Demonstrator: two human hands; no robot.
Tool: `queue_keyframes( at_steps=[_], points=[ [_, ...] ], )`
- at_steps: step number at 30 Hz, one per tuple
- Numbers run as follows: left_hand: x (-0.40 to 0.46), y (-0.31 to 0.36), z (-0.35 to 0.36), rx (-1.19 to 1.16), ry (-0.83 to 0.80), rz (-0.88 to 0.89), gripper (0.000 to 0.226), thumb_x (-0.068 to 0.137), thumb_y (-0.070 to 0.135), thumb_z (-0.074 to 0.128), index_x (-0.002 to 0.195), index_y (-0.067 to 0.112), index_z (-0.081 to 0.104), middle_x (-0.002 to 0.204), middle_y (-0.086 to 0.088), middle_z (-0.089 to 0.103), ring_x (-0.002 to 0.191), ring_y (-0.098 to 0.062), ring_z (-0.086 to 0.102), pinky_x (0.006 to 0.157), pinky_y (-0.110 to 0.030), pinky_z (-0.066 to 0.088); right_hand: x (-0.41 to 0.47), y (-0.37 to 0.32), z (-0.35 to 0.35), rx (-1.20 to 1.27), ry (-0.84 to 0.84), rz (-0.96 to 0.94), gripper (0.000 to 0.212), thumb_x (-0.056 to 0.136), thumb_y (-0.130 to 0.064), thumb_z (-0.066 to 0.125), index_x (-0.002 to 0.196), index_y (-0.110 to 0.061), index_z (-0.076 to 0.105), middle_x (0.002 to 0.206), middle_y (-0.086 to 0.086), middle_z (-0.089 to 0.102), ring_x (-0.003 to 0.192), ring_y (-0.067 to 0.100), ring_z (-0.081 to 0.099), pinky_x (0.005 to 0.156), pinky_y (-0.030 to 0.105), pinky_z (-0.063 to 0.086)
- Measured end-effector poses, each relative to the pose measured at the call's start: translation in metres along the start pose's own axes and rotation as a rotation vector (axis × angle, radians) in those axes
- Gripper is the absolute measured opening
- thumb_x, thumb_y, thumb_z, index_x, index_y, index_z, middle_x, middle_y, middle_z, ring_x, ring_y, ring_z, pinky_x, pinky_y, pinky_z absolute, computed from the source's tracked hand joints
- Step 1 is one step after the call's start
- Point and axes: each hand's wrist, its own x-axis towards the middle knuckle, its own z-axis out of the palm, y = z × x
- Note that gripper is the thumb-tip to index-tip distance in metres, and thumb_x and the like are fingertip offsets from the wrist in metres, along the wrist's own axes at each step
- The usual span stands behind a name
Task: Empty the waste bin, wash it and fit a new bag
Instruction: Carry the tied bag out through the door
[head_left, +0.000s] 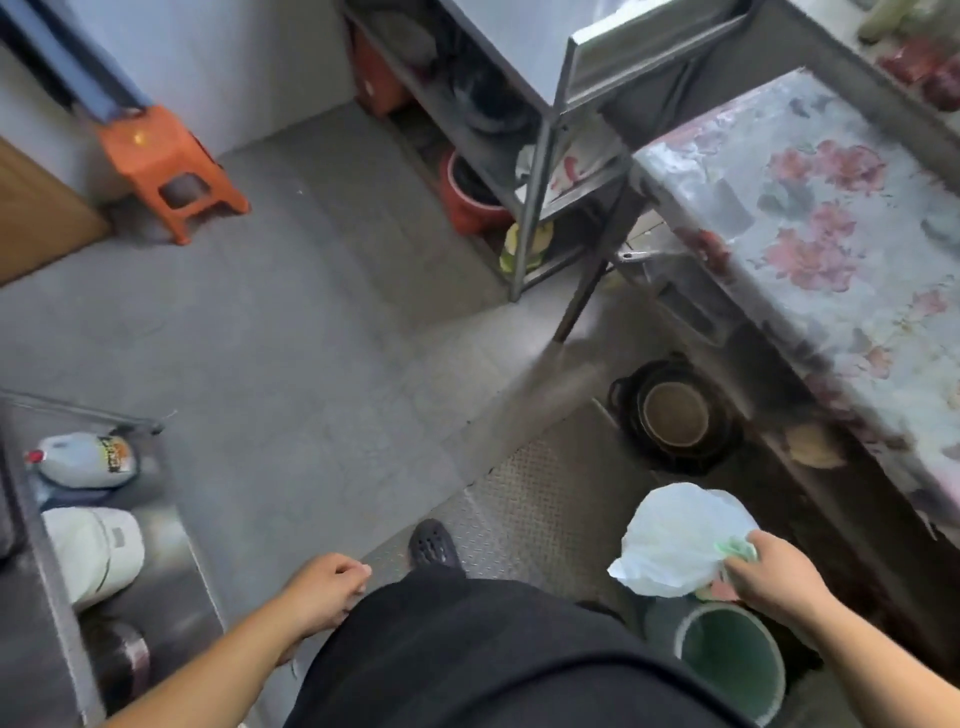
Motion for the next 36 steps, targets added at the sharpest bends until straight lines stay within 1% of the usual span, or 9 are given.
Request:
queue_keyframes(
  at_steps=[4,9,16,20,23,30,32,34,36],
  points=[
    [0.025,-0.042,-0.072,-0.127,0.087,-0.103,0.022,0.099,0.018,0.056,0.084,0.006,0.065,0.073,-0.008,0.061,0.062,-0.019,0.052,0.051,-0.023,0.039,0.013,-0.085,0.001,-0.02,0.018,-0.062,0.011,0.077,-0.016,0.063,0.067,-0.011,0.061,0.065,0.005,0.065,0.064,0.022,0.06,0.056,0.032,0.044],
    [0.051,-0.048,-0.134,-0.183,0.167,-0.17,0.03,0.098,0.018,0.055,0.069,0.011,0.058,0.06,-0.006,0.051,0.056,-0.018,0.044,0.052,-0.023,0.033,0.032,-0.168,0.001,-0.151,-0.004,-0.146,0.017,0.077,-0.024,0.067,0.068,-0.013,0.059,0.064,0.001,0.064,0.061,0.019,0.059,0.056,0.032,0.044],
    [0.085,0.023,-0.17,-0.308,0.17,-0.096,0.017,0.097,0.021,0.056,0.09,0.009,0.066,0.08,-0.007,0.062,0.068,-0.02,0.054,0.065,-0.028,0.044,0.092,-0.287,-0.02,-0.202,-0.096,-0.232,0.009,0.069,-0.012,0.068,0.066,-0.011,0.059,0.062,0.003,0.064,0.061,0.019,0.059,0.051,0.03,0.042],
    [0.087,0.073,-0.194,-0.311,0.15,-0.115,0.023,0.096,0.025,0.053,0.076,0.015,0.059,0.073,-0.005,0.056,0.068,-0.02,0.05,0.066,-0.029,0.044,0.136,-0.374,-0.037,-0.221,-0.223,-0.305,0.007,0.069,-0.012,0.063,0.073,-0.007,0.06,0.062,0.009,0.069,0.06,0.029,0.065,0.052,0.032,0.047],
    [0.088,0.107,-0.218,-0.322,0.186,-0.134,0.024,0.095,0.026,0.053,0.074,0.017,0.057,0.072,-0.003,0.055,0.066,-0.019,0.049,0.065,-0.028,0.041,0.159,-0.443,-0.053,-0.325,-0.304,-0.398,0.01,0.07,-0.014,0.06,0.073,-0.005,0.057,0.06,0.01,0.069,0.052,0.025,0.059,0.049,0.029,0.045],
    [0.106,0.143,-0.275,-0.48,0.279,-0.167,0.027,0.096,0.027,0.053,0.091,0.005,0.068,0.083,-0.005,0.067,0.075,-0.023,0.061,0.07,-0.031,0.049,0.183,-0.619,-0.068,-0.48,-0.329,-0.575,0.009,0.077,-0.013,0.06,0.079,-0.004,0.061,0.075,0.012,0.07,0.074,0.032,0.066,0.064,0.036,0.053],
    [0.112,0.138,-0.288,-0.462,0.287,-0.187,0.024,0.094,0.027,0.054,0.084,0.012,0.07,0.082,-0.004,0.07,0.079,-0.021,0.065,0.075,-0.033,0.052,0.184,-0.667,-0.064,-0.505,-0.319,-0.621,0.009,0.076,-0.013,0.06,0.078,-0.005,0.062,0.073,0.01,0.07,0.073,0.031,0.066,0.065,0.036,0.053],
    [0.12,0.126,-0.303,-0.506,0.26,-0.193,0.025,0.09,0.022,0.054,0.068,0.015,0.06,0.069,-0.003,0.06,0.068,-0.02,0.056,0.067,-0.033,0.045,0.187,-0.714,-0.06,-0.49,-0.312,-0.641,0.009,0.077,-0.014,0.06,0.078,-0.005,0.062,0.073,0.011,0.069,0.074,0.032,0.065,0.066,0.039,0.054],
    [0.126,0.112,-0.321,-0.524,0.235,-0.21,0.02,0.087,0.019,0.053,0.067,0.018,0.051,0.069,-0.005,0.048,0.065,-0.019,0.045,0.065,-0.033,0.035,0.186,-0.759,-0.054,-0.504,-0.319,-0.646,0.01,0.081,-0.017,0.061,0.082,-0.007,0.061,0.077,0.01,0.066,0.073,0.028,0.063,0.062,0.036,0.051]
  ],
)
